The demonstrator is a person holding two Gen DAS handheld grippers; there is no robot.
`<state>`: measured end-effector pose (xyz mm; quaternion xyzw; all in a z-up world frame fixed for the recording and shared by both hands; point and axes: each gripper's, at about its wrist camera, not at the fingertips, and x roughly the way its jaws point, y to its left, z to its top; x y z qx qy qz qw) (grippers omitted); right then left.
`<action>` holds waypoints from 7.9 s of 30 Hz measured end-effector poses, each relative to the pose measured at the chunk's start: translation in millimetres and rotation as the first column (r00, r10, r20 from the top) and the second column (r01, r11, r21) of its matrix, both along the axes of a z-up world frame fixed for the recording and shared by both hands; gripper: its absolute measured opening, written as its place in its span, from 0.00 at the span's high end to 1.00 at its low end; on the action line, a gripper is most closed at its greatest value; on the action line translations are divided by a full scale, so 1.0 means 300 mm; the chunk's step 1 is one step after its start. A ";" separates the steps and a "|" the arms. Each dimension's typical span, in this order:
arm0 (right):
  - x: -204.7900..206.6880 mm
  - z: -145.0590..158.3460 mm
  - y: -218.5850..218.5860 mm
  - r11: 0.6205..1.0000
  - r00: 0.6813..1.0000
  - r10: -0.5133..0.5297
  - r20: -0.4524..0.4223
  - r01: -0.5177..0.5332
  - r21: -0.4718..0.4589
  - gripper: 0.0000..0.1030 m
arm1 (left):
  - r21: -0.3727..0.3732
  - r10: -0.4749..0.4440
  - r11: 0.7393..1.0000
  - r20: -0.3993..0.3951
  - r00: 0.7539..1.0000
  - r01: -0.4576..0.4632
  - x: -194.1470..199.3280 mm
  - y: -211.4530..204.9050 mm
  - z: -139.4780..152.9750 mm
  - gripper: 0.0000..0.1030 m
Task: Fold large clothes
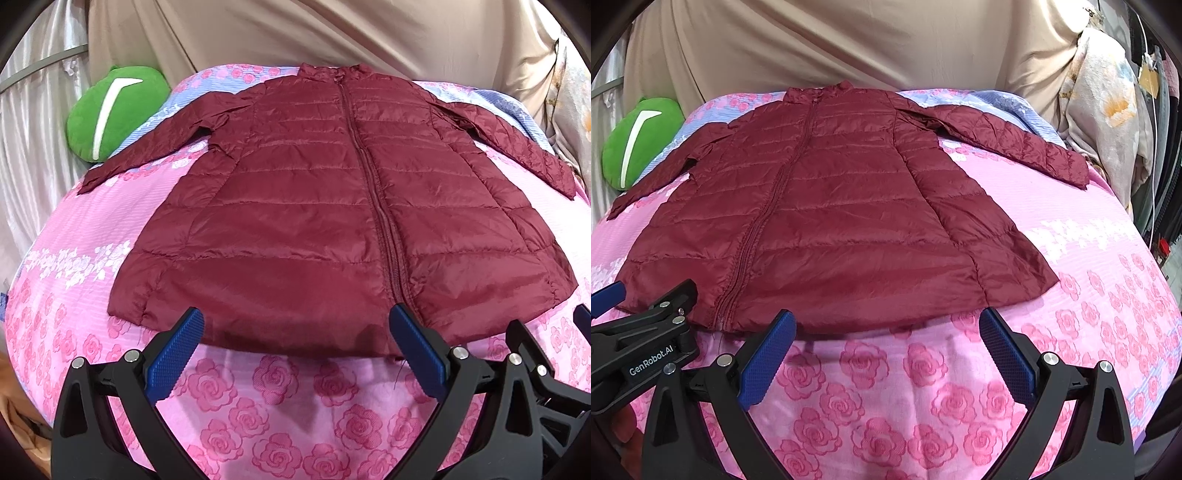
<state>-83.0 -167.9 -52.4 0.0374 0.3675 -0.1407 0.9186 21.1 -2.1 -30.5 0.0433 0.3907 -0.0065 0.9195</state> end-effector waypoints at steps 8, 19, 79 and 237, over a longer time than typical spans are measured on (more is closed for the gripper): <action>0.096 0.080 -0.244 0.999 0.998 -0.039 0.052 0.037 0.037 0.05 | -0.041 -0.010 0.999 0.043 0.999 0.012 0.127 0.066 0.047 0.05; 0.380 0.066 -1.073 0.906 0.923 -0.377 0.073 0.351 0.237 0.05 | -0.113 0.023 0.993 0.035 0.999 -0.019 0.371 0.236 0.103 0.05; 1.548 0.138 -0.852 0.943 0.998 -0.032 0.062 0.010 0.334 0.33 | -0.440 -0.116 0.896 -0.107 0.987 0.058 1.451 0.226 0.017 0.58; 1.540 0.174 -0.598 0.962 0.994 0.026 0.104 -0.053 0.268 0.88 | -0.360 0.117 0.925 -0.037 0.992 -0.123 1.287 0.323 -0.058 0.97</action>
